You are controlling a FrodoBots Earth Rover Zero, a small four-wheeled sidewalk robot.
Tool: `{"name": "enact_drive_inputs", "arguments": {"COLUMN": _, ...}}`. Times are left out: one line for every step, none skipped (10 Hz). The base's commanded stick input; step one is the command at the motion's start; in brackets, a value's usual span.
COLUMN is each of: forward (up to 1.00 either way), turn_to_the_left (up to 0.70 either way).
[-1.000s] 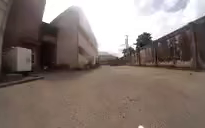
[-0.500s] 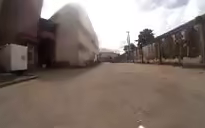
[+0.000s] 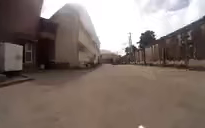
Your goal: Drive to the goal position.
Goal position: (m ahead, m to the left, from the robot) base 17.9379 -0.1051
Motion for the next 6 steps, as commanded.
{"name": "enact_drive_inputs", "arguments": {"forward": 1.00, "turn_to_the_left": 0.00}}
{"name": "enact_drive_inputs", "arguments": {"forward": 1.00, "turn_to_the_left": 0.00}}
{"name": "enact_drive_inputs", "arguments": {"forward": 1.00, "turn_to_the_left": 0.00}}
{"name": "enact_drive_inputs", "arguments": {"forward": 1.00, "turn_to_the_left": 0.00}}
{"name": "enact_drive_inputs", "arguments": {"forward": 1.00, "turn_to_the_left": 0.00}}
{"name": "enact_drive_inputs", "arguments": {"forward": 1.00, "turn_to_the_left": 0.00}}
